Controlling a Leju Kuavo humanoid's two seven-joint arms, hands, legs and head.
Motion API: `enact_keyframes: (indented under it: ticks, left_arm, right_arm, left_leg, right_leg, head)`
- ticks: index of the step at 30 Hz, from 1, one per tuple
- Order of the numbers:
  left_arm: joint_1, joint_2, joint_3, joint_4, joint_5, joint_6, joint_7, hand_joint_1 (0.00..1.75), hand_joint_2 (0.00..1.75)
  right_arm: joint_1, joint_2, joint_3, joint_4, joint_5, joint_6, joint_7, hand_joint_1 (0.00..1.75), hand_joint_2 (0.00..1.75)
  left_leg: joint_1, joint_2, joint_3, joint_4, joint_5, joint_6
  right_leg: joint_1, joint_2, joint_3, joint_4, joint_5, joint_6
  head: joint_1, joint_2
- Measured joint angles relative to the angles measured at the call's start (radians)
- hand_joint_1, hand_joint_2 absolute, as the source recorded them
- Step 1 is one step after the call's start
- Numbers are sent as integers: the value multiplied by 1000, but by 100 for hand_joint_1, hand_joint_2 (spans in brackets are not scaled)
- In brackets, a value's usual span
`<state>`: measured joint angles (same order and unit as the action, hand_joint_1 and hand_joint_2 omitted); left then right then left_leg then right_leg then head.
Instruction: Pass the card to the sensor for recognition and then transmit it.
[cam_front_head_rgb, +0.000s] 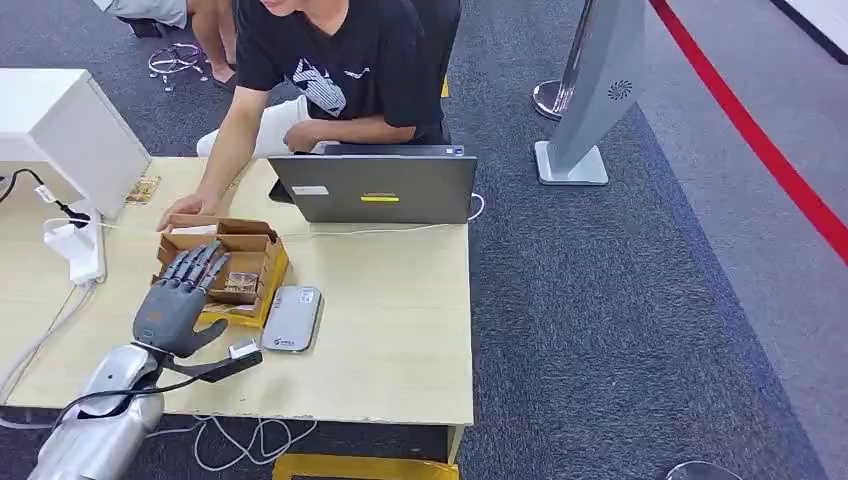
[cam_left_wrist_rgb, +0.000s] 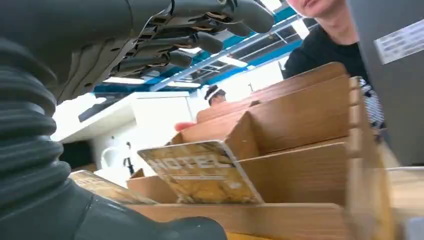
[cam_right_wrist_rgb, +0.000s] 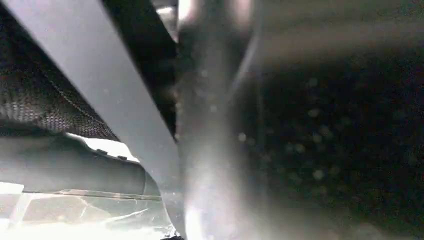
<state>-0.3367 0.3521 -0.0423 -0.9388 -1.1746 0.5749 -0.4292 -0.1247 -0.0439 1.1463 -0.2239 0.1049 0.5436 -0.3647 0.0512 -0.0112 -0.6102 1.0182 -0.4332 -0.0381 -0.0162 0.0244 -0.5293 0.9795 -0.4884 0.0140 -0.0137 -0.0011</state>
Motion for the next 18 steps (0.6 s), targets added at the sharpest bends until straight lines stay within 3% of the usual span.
enact_keyframes:
  ticks: [14,18]
  left_arm:
    - [-5,8,0,29,-7,3,3,0,175]
    - [-13,15,1,51,-70,49,40,0,175]
  right_arm:
    - [0,0,0,0,0,0,-2,0,175]
    - [0,0,0,0,0,0,-2,0,175]
  left_leg:
    - [0,0,0,0,0,0]
    - [0,0,0,0,0,0]
  right_leg:
    - [0,0,0,0,0,0]
    - [0,0,0,0,0,-1]
  head:
    - [0,0]
    - [0,0]
